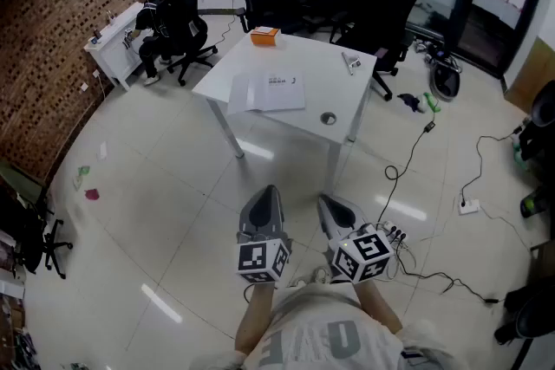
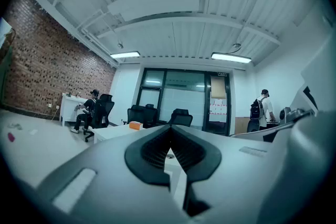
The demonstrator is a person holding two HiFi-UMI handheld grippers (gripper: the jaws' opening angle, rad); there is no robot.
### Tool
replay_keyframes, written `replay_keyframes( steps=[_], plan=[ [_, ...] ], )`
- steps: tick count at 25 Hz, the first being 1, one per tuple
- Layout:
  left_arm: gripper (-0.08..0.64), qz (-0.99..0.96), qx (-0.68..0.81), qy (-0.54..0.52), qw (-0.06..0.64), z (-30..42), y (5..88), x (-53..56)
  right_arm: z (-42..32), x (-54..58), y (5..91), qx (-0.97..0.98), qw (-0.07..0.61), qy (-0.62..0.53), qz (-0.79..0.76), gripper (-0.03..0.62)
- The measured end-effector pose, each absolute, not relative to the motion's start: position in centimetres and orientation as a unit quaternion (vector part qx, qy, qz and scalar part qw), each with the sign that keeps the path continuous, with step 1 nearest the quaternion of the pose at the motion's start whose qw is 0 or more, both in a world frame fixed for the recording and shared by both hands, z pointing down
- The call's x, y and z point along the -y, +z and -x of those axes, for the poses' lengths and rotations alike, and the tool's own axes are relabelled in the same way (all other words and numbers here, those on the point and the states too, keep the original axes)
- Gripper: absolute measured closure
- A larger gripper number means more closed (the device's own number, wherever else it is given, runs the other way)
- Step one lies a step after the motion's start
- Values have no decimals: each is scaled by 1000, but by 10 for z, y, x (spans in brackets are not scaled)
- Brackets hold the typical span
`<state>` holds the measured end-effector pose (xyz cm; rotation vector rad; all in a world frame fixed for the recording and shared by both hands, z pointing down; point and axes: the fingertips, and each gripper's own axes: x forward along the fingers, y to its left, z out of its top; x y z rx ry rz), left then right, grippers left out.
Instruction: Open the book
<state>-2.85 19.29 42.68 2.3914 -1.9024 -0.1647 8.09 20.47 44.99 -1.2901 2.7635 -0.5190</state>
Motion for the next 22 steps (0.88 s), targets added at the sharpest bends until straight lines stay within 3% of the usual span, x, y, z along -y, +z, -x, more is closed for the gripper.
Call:
replay_keyframes(
  steps=[22],
  plan=[
    [543, -767, 638, -43, 55, 43, 442, -186, -77, -195, 456, -893, 36, -191, 406, 591]
  ],
)
